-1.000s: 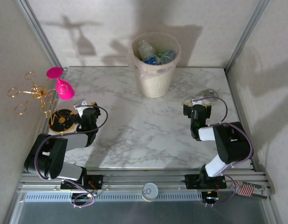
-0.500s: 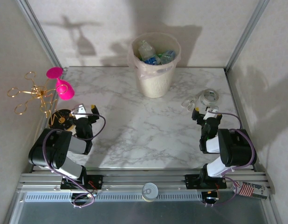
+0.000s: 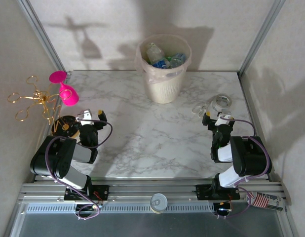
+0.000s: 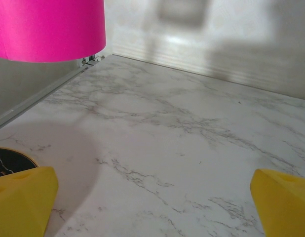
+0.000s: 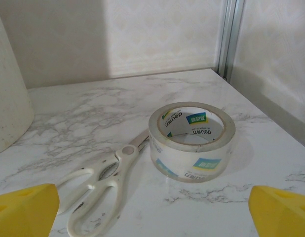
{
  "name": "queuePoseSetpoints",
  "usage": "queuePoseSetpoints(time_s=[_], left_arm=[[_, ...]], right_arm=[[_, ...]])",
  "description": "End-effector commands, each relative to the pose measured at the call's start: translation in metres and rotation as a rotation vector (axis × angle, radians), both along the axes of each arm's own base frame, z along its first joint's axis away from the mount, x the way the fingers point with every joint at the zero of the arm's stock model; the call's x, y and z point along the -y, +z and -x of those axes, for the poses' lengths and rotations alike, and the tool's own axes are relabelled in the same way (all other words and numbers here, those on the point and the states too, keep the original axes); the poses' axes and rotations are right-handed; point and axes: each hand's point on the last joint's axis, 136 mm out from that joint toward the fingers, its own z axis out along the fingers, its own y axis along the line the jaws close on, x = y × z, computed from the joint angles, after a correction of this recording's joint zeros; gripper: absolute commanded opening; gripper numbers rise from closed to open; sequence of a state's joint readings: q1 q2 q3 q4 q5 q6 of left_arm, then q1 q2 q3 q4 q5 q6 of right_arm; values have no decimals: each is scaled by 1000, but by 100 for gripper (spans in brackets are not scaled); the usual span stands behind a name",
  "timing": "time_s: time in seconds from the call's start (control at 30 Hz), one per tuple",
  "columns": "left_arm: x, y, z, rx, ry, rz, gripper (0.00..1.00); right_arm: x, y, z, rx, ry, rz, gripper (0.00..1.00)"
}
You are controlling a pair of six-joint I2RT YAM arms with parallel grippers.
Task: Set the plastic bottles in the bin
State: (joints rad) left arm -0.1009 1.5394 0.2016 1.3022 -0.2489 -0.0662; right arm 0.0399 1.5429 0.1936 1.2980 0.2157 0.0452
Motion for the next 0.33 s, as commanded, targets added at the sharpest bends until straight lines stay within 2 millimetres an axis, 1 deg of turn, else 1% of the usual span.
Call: queuePoseSetpoints(time_s=[0.0, 0.3], left_arm=[[2, 8, -2, 32, -14, -5, 100], [2, 9, -3, 35, -14, -5, 99]], right_arm=[[2, 9, -2, 41, -18, -3, 99], [3, 10, -1, 42, -19, -1, 99]])
